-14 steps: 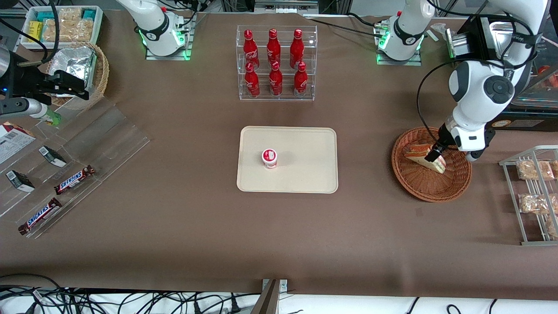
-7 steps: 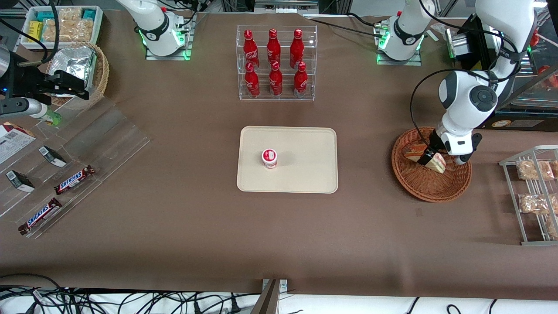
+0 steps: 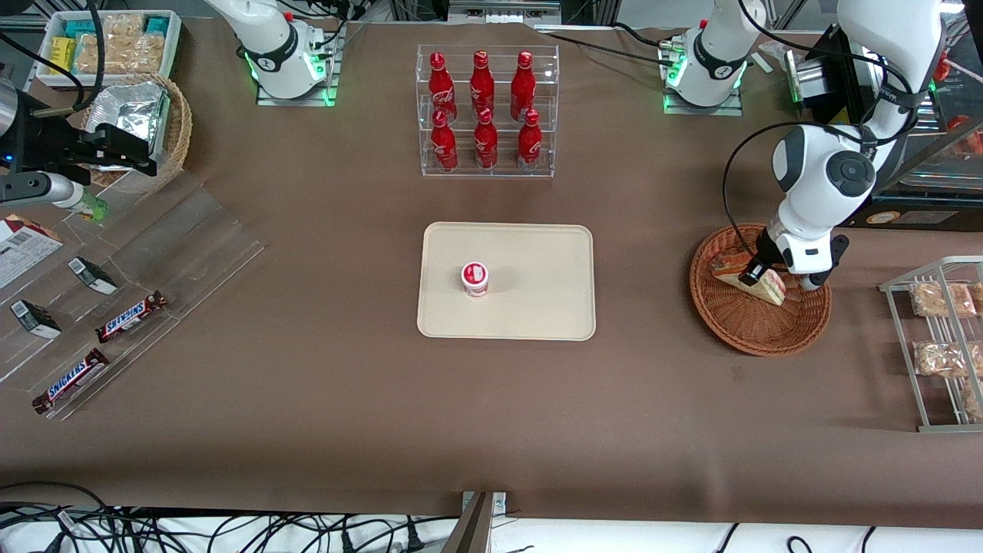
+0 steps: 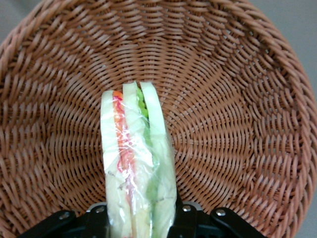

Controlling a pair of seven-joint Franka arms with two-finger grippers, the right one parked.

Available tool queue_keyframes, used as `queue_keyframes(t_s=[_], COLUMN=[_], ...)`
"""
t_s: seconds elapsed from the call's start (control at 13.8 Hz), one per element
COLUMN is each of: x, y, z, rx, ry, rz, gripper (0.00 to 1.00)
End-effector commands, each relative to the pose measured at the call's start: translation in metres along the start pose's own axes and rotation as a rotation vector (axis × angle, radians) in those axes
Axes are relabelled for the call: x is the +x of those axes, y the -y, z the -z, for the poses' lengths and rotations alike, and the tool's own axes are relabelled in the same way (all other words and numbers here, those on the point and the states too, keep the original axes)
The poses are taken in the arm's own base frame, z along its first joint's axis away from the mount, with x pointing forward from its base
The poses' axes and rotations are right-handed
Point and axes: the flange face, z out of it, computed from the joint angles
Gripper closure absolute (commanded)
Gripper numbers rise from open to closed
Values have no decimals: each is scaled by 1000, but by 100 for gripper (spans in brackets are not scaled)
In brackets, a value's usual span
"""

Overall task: Place sandwich from basket to tray
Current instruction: 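Close the left gripper on the sandwich and lift it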

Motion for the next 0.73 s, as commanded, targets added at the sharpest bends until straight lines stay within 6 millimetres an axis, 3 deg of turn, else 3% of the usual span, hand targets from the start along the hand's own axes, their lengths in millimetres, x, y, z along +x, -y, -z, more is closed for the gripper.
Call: queue_keyframes(t_s=[0.0, 0.22, 0.36, 0.65], x=[16, 20, 17, -12], y=[-18, -49, -80, -126], z=[52, 103, 146, 214], rx=[59, 115, 119, 117], ry=[14, 60, 82, 126], rz=[-57, -174, -258, -378], gripper=[100, 100, 100, 100])
